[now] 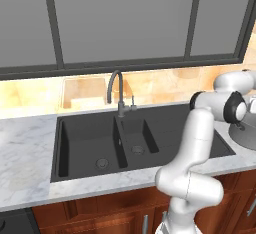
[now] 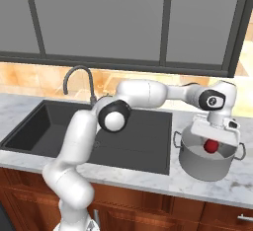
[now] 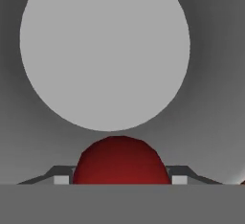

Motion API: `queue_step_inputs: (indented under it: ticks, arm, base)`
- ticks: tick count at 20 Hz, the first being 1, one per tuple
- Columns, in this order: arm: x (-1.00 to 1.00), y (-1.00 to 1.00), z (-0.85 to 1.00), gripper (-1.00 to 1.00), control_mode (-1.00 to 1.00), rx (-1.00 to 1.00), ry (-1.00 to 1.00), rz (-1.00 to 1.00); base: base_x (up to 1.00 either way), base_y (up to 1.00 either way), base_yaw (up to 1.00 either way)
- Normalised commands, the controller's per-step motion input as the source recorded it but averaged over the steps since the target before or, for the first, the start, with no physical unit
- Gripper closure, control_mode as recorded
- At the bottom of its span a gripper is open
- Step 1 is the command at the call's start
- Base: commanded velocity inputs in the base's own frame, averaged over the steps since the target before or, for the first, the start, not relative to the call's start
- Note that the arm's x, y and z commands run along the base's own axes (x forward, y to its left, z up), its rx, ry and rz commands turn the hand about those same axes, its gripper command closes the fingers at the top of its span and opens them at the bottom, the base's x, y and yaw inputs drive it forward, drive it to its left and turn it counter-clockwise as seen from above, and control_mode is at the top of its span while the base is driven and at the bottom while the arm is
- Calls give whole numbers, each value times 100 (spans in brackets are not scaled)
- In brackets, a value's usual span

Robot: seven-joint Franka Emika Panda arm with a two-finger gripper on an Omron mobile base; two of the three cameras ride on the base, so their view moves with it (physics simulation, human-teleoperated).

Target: Dump the tomato from the pot into the sink. Then turn on the water and wash the tomato. Then turn off the water and put the tomato back in the pot.

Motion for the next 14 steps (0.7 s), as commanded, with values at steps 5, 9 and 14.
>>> queue_step_inputs:
  ticks: [5,9,14]
  arm:
    - [-7,3,-27,100,-100,3,0,0]
    - [0,6,-26,100,-100,0,-2,0]
    - [0,10,-18,100,-100,0,-3,0]
  base:
    - [0,0,0]
    - [0,0,0]
    - [0,0,0]
